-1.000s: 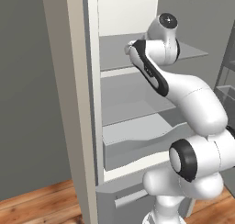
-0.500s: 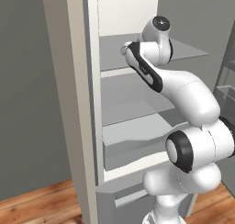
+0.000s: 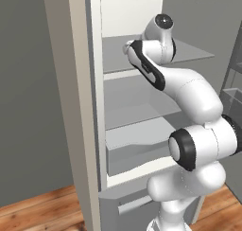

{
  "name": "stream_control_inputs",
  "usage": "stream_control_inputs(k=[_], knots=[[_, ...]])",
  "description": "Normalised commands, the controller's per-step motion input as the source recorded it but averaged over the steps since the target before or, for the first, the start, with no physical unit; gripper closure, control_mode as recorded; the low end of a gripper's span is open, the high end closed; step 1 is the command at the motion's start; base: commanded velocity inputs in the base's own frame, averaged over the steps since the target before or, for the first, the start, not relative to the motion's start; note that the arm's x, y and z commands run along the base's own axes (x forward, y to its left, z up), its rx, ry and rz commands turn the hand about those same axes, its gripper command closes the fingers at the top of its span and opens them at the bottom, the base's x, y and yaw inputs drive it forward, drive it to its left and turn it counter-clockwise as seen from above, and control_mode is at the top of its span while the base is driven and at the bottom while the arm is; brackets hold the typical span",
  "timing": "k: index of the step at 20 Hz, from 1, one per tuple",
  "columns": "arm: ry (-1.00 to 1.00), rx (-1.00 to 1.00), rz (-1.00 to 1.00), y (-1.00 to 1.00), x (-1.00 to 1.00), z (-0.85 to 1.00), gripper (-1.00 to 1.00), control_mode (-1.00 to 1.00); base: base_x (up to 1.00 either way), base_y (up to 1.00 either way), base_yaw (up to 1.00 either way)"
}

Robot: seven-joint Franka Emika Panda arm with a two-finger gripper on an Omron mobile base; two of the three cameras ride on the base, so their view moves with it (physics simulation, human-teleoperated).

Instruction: Pick the tangerine and banana from the fridge and place them inside the tupperware on the counter.

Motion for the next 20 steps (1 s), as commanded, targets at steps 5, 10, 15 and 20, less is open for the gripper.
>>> stream_control_inputs(k=[5,10,15,20], knots=[[0.00,0.00,0.00,0.03,0.00,-0.19,-1.00,-1.00,0.00,0.00,0.00],[0.00,0.00,0.00,0.02,0.00,-0.22,-1.00,-1.00,0.00,0.00,0.00],[0.00,0.00,0.00,0.01,0.00,-0.23,-1.00,-1.00,0.00,0.00,0.00],[0.00,0.00,0.00,0.03,0.00,-0.22,1.00,-1.00,0.00,0.00,0.00]])
